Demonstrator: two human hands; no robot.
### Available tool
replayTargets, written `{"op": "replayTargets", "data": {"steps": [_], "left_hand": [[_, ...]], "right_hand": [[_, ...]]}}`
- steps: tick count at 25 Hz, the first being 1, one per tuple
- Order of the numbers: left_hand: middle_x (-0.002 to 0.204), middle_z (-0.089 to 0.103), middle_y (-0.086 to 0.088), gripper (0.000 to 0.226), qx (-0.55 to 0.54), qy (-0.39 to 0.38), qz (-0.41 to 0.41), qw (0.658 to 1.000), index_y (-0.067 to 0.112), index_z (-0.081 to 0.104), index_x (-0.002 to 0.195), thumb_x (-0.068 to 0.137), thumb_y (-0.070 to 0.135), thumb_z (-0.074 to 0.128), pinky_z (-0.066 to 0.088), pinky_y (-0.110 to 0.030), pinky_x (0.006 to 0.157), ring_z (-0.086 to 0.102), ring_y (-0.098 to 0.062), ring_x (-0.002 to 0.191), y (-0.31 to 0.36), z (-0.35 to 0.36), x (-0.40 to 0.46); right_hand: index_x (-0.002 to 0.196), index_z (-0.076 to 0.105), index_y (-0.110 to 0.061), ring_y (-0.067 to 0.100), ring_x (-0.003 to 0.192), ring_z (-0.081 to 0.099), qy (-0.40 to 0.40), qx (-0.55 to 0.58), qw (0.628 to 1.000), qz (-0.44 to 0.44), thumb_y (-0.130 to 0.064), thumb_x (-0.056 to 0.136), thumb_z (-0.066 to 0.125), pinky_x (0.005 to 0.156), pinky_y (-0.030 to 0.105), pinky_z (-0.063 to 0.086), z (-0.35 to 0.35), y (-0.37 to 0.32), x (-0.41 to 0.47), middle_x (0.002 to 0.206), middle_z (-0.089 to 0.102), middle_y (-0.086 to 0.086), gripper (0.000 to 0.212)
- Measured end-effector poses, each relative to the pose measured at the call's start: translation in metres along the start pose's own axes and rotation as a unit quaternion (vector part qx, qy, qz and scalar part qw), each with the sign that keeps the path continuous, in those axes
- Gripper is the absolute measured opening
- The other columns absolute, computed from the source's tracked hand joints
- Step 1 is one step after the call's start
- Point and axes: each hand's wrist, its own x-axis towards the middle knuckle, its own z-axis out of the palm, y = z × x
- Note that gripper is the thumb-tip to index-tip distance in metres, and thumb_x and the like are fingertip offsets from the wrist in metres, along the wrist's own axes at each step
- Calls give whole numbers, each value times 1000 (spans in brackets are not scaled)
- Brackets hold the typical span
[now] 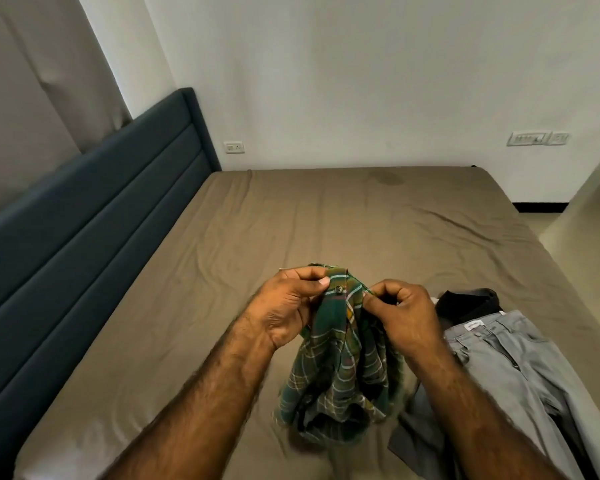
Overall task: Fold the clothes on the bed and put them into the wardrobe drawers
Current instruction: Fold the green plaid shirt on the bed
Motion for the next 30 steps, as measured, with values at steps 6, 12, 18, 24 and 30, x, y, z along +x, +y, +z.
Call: {"op": "replayTargets", "data": {"steps": [6,12,18,24,30], "left_hand": [[81,69,-5,18,93,87,88,988,14,62,94,99,-3,60,53,-25,61,65,-13,67,-1,16,-6],[95,75,-10,23,77,52,131,987,10,68,95,91,-12,68,58,-27,71,73,-21,90,-23,26,-14],[95,76,3,21,183,135,232,946,6,78,86,75,-9,87,59,-25,83,75,-14,93,-30,31,-10],[101,75,0,15,229,139,262,927,10,78,91,80,6,88,62,-37,92,74,-18,98,-29,20,-3],[105,58,10,11,539,213,326,747,24,65,92,89,22,76,51,-34,88,56,-13,104,-22,3,-5]], "right_hand": [[81,77,-15,23,66,64,35,119,991,-39,-25,97,74,68,45,57,4,-12,0,77,74,14,18],[79,78,-22,21,71,75,67,43,996,-42,-26,91,81,69,47,65,12,-15,-1,75,77,-1,13],[85,81,-16,34,79,76,23,146,989,18,-23,95,77,78,51,64,12,-14,4,83,79,11,13],[85,81,-12,23,74,74,-80,237,967,48,-10,99,67,65,30,59,5,-20,6,86,78,16,19],[74,77,-15,19,64,68,-8,94,996,5,-17,94,76,63,34,58,-1,-8,13,73,75,7,20]]}}
